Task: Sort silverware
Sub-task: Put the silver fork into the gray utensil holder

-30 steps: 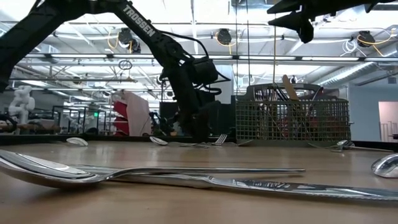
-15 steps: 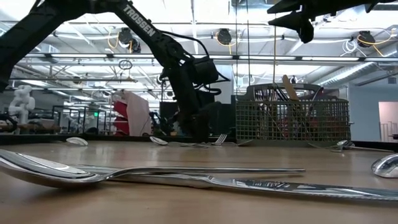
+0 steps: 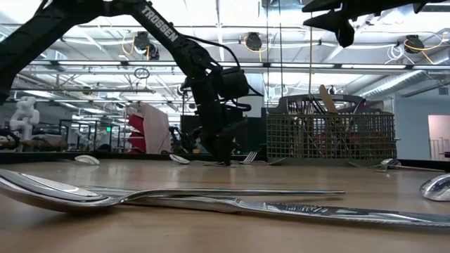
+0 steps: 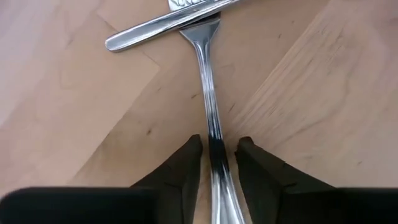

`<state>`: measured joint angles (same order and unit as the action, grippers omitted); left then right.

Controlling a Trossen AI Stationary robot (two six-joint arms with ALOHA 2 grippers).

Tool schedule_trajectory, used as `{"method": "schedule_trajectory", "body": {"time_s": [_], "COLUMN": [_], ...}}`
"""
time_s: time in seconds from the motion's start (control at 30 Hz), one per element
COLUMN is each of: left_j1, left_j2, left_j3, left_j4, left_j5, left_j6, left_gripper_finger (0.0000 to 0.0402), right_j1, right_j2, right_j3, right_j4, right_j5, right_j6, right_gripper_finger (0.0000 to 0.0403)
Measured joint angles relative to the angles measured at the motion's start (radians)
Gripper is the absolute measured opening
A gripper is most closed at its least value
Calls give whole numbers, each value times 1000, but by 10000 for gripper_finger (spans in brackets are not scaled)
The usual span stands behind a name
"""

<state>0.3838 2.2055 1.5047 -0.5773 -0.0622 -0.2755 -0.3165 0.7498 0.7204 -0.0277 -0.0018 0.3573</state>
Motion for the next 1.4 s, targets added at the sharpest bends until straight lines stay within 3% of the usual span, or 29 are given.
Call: {"method": "schedule_trajectory", "body": {"time_s": [0.27,0.63,1.17,1.4], "left_j1": [-4,-5,11,12], "left_j2": [-4,-65,-123,-125], "left_j3": [-1,-11,64,84], "left_j4": [-2,-32,-308,-264], "left_j5": [-21,-22,-47,-47], "left_j6": [9,50,151,127], "left_gripper_finger": [18,18,14,5], "right_j1": [0,7,7,7], "right_j2": [0,0,0,0], "right_j3": [0,0,0,0], "right_j4": [0,0,4,8], "right_j5": [0,0,1,1], "right_j6": [-2,-11,-28,-27], "right_gripper_finger": [146,146,146,146]}}
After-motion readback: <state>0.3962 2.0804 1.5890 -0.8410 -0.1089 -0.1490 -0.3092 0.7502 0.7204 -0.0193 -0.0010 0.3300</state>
